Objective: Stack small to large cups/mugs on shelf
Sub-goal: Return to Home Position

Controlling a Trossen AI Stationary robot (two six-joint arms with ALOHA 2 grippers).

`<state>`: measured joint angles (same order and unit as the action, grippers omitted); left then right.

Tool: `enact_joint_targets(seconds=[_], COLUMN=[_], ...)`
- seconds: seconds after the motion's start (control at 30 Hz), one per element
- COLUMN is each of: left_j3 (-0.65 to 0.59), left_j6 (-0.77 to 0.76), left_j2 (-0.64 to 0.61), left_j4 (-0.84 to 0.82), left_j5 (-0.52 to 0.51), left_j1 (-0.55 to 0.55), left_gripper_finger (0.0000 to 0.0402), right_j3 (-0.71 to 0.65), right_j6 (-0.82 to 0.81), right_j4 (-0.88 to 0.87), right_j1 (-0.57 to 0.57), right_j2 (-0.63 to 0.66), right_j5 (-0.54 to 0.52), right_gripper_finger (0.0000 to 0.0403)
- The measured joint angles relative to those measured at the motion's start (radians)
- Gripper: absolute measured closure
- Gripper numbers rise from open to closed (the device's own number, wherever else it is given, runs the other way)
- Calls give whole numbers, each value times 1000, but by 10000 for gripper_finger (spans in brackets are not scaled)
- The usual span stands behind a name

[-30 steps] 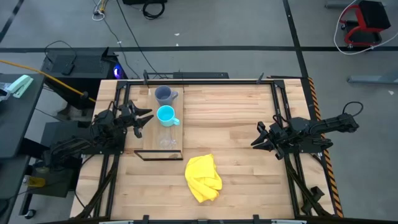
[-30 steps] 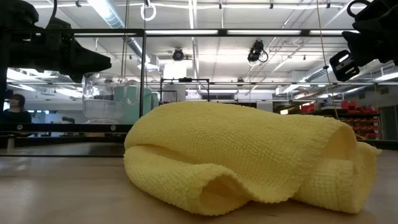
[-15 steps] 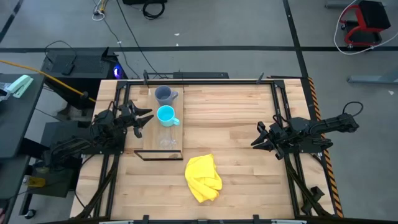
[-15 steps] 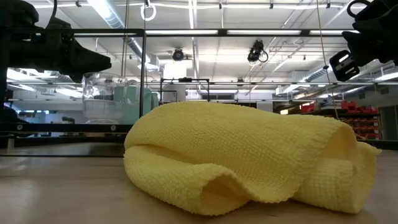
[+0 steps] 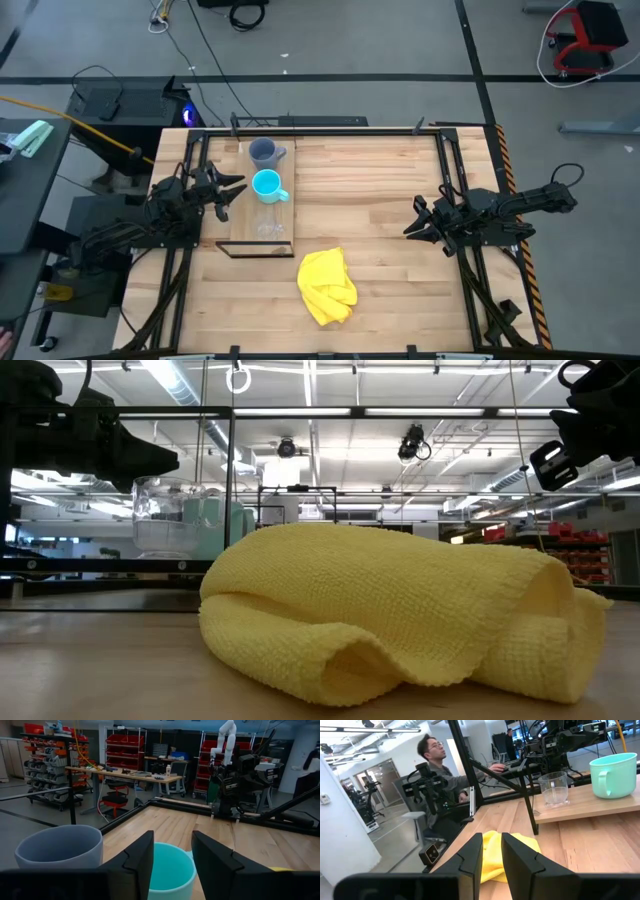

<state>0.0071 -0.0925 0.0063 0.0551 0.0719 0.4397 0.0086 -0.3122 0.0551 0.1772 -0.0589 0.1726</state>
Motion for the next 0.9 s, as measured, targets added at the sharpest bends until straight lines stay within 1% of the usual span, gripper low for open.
enact_joint_targets(seconds=[0.43,0.9], left_j3=[0,0], left_j6=[0,0], left_j2=[0,0], left_j4=[0,0], left_j5=[0,0], left_j1=[0,0], left_gripper_finger=[249,262], right_j3=[0,0], right_j6=[0,0], right_j4=[0,0], right_j1=[0,0], right_j2=[0,0], right_j5=[0,0], right_gripper_finger=[325,325])
